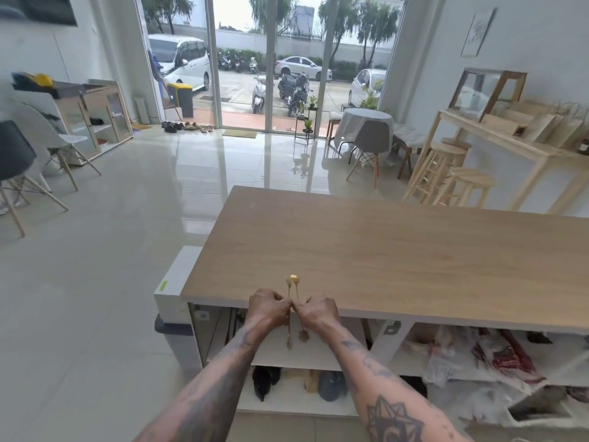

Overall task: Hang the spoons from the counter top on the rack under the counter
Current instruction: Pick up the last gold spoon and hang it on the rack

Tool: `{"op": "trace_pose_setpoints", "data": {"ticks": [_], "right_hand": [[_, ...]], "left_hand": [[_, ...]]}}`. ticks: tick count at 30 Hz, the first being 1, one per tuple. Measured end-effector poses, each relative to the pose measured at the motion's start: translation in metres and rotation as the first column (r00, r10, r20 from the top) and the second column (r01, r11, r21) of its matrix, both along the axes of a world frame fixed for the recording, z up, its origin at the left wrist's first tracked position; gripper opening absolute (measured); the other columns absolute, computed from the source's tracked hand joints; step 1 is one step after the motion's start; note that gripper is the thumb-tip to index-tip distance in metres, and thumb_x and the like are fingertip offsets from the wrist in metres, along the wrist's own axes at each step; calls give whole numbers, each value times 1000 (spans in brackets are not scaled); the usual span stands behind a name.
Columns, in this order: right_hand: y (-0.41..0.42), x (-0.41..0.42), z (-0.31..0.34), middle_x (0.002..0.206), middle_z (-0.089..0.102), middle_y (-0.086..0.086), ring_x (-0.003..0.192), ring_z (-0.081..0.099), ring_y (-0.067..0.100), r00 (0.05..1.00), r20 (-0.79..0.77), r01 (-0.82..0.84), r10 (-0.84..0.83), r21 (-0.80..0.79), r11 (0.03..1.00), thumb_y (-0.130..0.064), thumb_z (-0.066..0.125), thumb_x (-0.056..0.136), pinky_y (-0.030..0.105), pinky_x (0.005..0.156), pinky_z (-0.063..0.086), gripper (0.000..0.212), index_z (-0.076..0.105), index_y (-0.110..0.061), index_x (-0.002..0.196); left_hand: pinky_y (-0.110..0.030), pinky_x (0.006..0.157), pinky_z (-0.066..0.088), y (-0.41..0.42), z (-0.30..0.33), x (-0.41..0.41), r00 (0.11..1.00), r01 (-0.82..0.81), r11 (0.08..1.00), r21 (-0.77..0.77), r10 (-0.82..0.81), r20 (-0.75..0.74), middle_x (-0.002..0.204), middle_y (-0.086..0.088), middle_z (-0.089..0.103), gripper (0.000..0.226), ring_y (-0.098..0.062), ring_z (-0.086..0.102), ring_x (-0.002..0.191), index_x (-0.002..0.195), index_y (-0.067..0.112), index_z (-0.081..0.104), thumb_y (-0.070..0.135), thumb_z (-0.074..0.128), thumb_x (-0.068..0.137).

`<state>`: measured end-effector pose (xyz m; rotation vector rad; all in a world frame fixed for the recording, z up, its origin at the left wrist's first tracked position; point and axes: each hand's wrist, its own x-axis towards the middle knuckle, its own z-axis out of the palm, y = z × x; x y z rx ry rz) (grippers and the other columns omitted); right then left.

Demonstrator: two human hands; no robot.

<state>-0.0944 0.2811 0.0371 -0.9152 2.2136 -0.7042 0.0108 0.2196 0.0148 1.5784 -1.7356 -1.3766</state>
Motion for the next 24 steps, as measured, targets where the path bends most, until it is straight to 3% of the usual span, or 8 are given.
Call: {"op": "trace_pose_setpoints", "data": {"ticks": [4, 7, 9, 14, 17, 20, 22, 24], "right_hand": [[1, 45, -16, 52, 54, -3, 45, 49, 9, 1000, -22, 6, -5, 52, 999, -39, 60, 89, 20, 43, 36, 40, 55, -20, 55], [-1, 81, -41, 74, 65, 5, 67, 59, 20, 1000, 11, -2, 1, 96, 995, -37, 58, 87, 27, 60, 46, 28, 65, -16, 70], [-7, 99, -60, 83, 68, 10, 72, 59, 23, 999, 40, -22, 17, 117, 993, -37, 57, 86, 28, 62, 46, 25, 66, -15, 76], [-22, 113, -122, 98, 74, 17, 91, 72, 33, 995, 99, -9, -7, 162, 987, -36, 57, 90, 36, 74, 57, 41, 74, 0, 98], [-41, 100, -160, 86, 72, 12, 74, 70, 26, 990, 136, 6, -27, 152, 988, -37, 59, 91, 33, 65, 56, 35, 71, -4, 84], [-65, 77, -201, 68, 66, 6, 51, 56, 18, 986, 149, 42, -68, 168, 985, -37, 61, 89, 24, 48, 42, 34, 61, -10, 68], [-85, 59, -235, 79, 70, 11, 58, 57, 23, 984, 160, 49, -78, 179, 983, -35, 61, 86, 24, 48, 38, 30, 62, -7, 73], [-107, 41, -273, 88, 73, 14, 64, 59, 25, 984, 164, 47, -76, 178, 983, -32, 60, 84, 24, 50, 40, 27, 62, -7, 72]], "left_hand": [[-15, 41, 48, 5, -20, 46, 1000, 5, 1000, 17, -5, 17, 52, 0, 72, 25, -2, 64, 40, 63, 11, 76, 20, 68, 86], [-19, 49, 55, 9, -45, 84, 998, -10, 1000, 29, 8, 64, 58, -1, 75, 27, -4, 70, 47, 65, 10, 78, 23, 70, 87], [-24, 57, 60, 10, -65, 105, 995, -37, 999, 29, 35, 90, 63, -3, 77, 28, -6, 70, 51, 69, 5, 79, 22, 69, 89], [-31, 71, 63, 3, -119, 122, 993, -66, 995, 80, 57, 104, 76, -10, 77, 25, -18, 74, 68, 76, 5, 78, 22, 67, 91], [-35, 78, 63, -21, -150, 110, 993, -87, 992, 93, 79, 90, 81, -13, 78, 24, -25, 77, 78, 84, 1, 77, 22, 67, 91], [-29, 64, 57, -49, -191, 88, 995, -87, 986, 140, 81, 52, 77, -10, 72, 18, -21, 70, 69, 80, 8, 72, 20, 67, 92], [-22, 51, 51, -69, -227, 70, 993, -106, 984, 142, 99, 59, 75, -12, 72, 16, -14, 65, 55, 82, 3, 73, 15, 67, 91], [-24, 49, 55, -91, -268, 50, 987, -141, 983, 116, 130, 96, 74, -13, 76, 17, -11, 66, 48, 81, -2, 75, 12, 67, 88]]}}
